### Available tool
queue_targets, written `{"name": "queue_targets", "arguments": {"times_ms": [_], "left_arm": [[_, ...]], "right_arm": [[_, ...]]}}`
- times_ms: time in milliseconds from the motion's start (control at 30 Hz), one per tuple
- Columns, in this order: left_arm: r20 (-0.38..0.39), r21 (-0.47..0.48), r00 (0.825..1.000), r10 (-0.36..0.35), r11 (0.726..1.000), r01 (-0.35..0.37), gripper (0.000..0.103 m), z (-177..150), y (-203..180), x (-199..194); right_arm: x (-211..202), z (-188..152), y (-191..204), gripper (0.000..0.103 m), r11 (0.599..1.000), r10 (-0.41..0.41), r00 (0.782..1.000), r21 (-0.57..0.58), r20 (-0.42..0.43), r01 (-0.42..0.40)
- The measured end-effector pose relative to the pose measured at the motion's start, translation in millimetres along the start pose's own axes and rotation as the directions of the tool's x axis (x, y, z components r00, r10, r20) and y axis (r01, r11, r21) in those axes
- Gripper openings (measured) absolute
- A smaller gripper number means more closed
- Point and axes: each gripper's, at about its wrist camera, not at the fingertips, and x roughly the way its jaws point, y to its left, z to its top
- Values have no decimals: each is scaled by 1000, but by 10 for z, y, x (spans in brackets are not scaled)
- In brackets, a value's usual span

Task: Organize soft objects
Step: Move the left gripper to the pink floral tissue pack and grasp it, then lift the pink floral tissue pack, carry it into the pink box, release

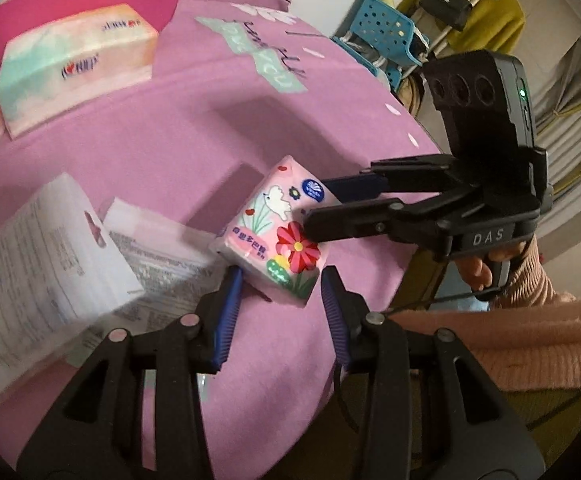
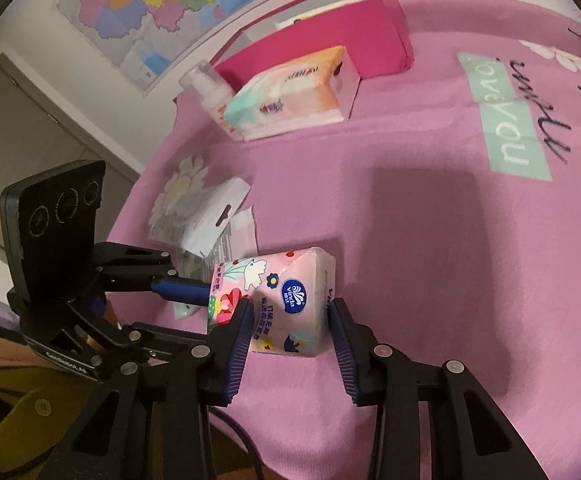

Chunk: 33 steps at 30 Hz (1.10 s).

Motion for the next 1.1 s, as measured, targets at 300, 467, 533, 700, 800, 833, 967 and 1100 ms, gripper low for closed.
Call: {"name": "queue_targets", "arguments": {"times_ms": [300, 467, 533, 700, 800, 833, 967, 1100], "left_arm": [[92, -27, 992, 92, 996, -90, 43, 282, 197, -152], [136, -56, 982, 132, 991, -126, 43, 396, 346, -299], [157, -60, 976, 153, 988, -145, 43, 442, 371, -354], [188, -68, 966, 178, 983, -168, 43, 563, 428, -437], [199, -69, 961, 190, 981, -180, 43, 617, 432, -448], [201, -69, 960, 193, 981, -182, 43, 632, 441, -452], [216, -65, 956, 199, 980, -189, 43, 674, 463, -478], [234, -62, 949, 213, 977, -204, 42, 715, 478, -510]], "right_arm": [[-16, 323, 64, 36, 999, -20, 996, -38, 91, 24], [73, 506, 100, 35, 999, 6, 994, -37, 113, -2], [91, 562, 123, 35, 999, 7, 993, -45, 118, -2], [109, 685, 158, 34, 998, 20, 990, -55, 138, -12], [103, 729, 178, 33, 998, 20, 989, -60, 148, -11], [103, 744, 181, 33, 998, 18, 989, -61, 150, -9], [84, 800, 196, 33, 998, 16, 987, -69, 161, -5], [59, 856, 240, 33, 996, 15, 985, -89, 173, 0]]}}
